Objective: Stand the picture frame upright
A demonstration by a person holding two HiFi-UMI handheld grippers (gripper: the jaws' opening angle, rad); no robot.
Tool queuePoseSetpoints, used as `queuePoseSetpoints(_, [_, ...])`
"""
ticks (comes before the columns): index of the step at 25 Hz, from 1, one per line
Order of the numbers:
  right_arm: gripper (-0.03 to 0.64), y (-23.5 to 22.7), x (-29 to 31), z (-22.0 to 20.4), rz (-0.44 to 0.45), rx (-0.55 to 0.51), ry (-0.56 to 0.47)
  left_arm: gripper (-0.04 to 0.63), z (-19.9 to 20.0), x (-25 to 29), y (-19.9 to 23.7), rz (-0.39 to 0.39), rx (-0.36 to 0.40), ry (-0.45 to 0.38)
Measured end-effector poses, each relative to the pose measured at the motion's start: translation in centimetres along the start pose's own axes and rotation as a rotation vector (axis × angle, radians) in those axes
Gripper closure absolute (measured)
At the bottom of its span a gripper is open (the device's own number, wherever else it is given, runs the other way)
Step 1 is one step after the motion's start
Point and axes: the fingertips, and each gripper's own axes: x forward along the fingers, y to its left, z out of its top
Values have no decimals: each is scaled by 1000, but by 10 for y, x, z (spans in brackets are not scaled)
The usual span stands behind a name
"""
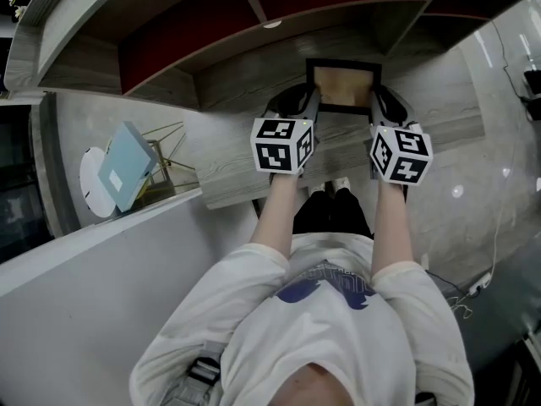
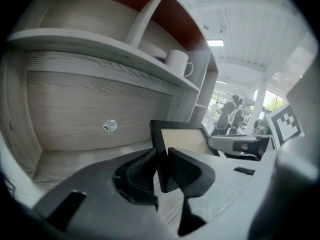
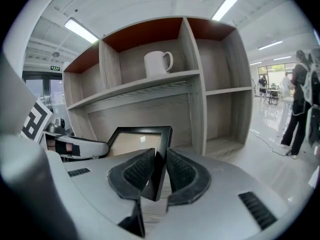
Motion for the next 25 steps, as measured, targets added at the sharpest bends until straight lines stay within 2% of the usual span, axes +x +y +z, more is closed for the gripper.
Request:
queuePoseSetpoints(6, [549,-33,-30,15,-58,18,-59,518,18,12,-41,-63,59,-14])
queuePoseSetpoints(10, [548,-60,-46,21,-63,26,-84,518,26,22,-70,-77,89,-19])
queuePoseSetpoints(16, [548,-108,-62,24,-24,23,-90,518,28,44,-116,-51,98,-24])
queuePoseSetpoints(25, [548,-190,-81,22,82,-12,-62,518,17,82,-190,34,37,-42])
